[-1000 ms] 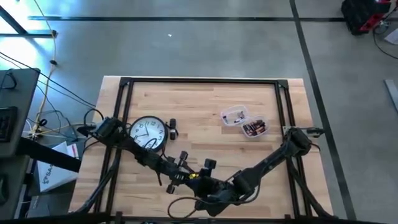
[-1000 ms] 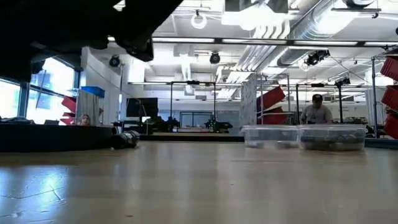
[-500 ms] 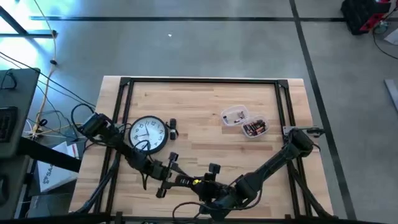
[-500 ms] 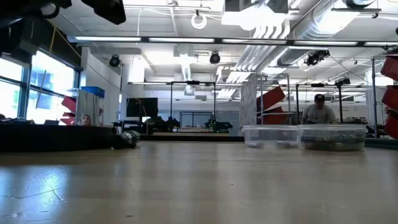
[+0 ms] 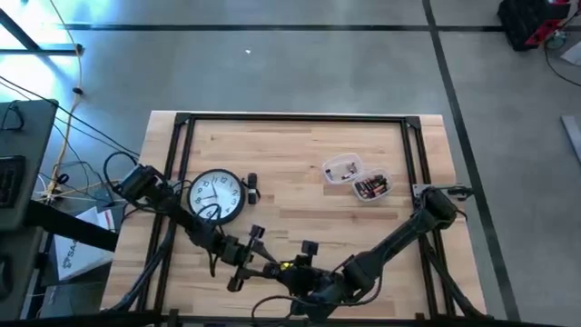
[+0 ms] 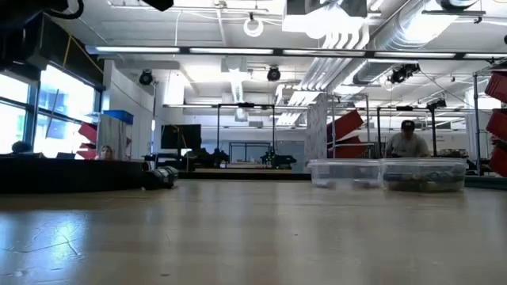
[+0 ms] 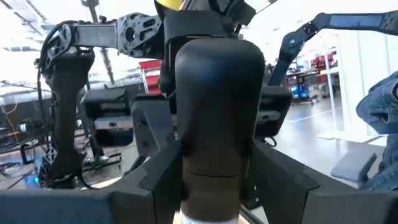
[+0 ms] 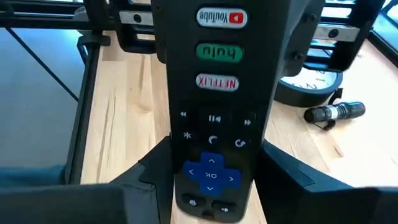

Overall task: Insert battery
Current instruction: Put the black remote control on the table upside down

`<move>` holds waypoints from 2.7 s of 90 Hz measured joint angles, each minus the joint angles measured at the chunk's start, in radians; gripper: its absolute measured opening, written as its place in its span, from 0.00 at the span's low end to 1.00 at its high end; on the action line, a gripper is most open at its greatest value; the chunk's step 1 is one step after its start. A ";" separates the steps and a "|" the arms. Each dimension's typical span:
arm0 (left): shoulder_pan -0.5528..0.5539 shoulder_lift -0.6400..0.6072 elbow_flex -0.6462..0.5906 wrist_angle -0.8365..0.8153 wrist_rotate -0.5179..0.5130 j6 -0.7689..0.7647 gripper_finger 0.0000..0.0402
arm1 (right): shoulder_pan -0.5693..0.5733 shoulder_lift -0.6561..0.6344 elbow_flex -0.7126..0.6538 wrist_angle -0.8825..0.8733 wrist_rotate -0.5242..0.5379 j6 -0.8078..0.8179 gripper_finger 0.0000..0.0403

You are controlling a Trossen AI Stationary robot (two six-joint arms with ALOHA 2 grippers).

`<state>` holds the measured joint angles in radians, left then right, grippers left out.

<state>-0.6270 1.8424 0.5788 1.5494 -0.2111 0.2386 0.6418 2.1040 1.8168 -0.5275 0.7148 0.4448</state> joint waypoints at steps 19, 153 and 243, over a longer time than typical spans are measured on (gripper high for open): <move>-0.001 -0.001 0.000 -0.011 -0.029 -0.028 0.44 | -0.001 0.001 -0.001 0.002 0.005 -0.004 0.35; -0.080 -0.133 0.001 -0.377 -0.514 -0.071 0.39 | -0.038 0.009 0.122 -0.230 -0.026 0.007 0.52; 0.013 -0.179 0.250 -1.402 -0.471 -0.439 0.39 | -0.103 0.008 0.149 -0.278 -0.089 -0.135 0.52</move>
<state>-0.6141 1.6634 0.8292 0.1472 -0.6818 -0.2004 0.5391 2.1124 1.9659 -0.8050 0.6261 0.3096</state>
